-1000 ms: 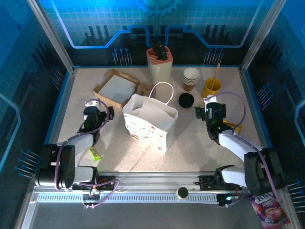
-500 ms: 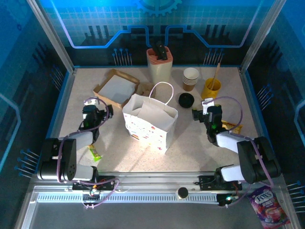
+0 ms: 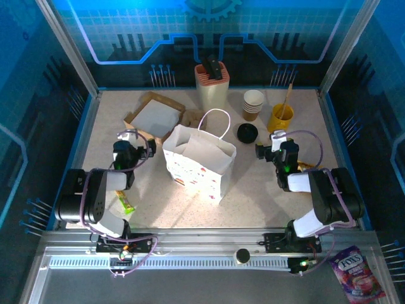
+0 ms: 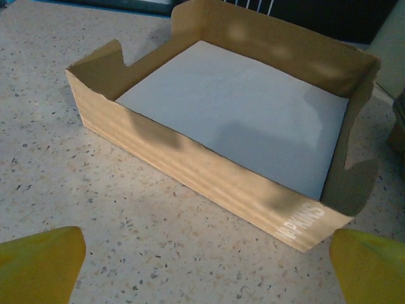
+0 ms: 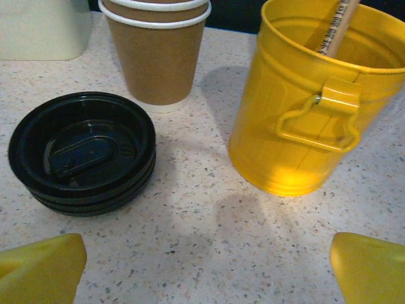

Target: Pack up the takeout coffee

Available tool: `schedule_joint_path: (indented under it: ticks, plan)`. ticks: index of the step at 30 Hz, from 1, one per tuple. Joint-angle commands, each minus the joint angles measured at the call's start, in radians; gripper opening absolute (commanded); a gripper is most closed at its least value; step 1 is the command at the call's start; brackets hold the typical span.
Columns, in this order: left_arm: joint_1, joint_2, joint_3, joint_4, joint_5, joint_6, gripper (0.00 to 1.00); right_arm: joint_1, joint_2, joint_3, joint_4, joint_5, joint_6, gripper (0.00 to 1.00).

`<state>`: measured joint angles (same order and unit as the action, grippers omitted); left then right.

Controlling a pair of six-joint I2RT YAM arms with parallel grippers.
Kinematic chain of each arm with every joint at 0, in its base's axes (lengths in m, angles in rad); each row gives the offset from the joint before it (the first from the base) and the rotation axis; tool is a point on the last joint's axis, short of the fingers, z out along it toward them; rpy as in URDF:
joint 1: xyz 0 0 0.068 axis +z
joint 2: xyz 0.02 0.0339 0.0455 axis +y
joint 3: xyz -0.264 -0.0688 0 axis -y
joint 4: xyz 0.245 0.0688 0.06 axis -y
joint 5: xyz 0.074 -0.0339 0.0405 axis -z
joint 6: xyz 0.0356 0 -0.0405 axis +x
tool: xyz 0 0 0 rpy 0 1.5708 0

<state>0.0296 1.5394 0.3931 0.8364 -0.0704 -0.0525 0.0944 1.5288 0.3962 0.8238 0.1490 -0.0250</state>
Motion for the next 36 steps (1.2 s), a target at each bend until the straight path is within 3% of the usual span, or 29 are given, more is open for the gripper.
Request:
schedule_joint_path:
  ticks: [1, 7, 12, 19, 36]
  plan:
    - [-0.005, 0.019, -0.039, 0.157, -0.015, 0.013, 1.0, -0.025, 0.006, 0.016, 0.036, -0.05, 0.019, 0.99]
    - [-0.008, 0.018, -0.051, 0.169, -0.026, 0.011, 1.0, -0.024, 0.006, 0.015, 0.037, -0.048, 0.019, 0.99]
    - [-0.009, 0.026, -0.148, 0.359, -0.097, -0.01, 1.0, -0.025, 0.007, 0.015, 0.037, -0.05, 0.019, 0.99]
    - [-0.008, 0.07, -0.232, 0.564, -0.11, -0.017, 1.0, -0.025, 0.006, 0.015, 0.037, -0.049, 0.019, 0.99]
    - [-0.009, 0.069, -0.232, 0.566, -0.133, -0.026, 1.0, -0.025, 0.006, 0.016, 0.035, -0.049, 0.019, 0.99]
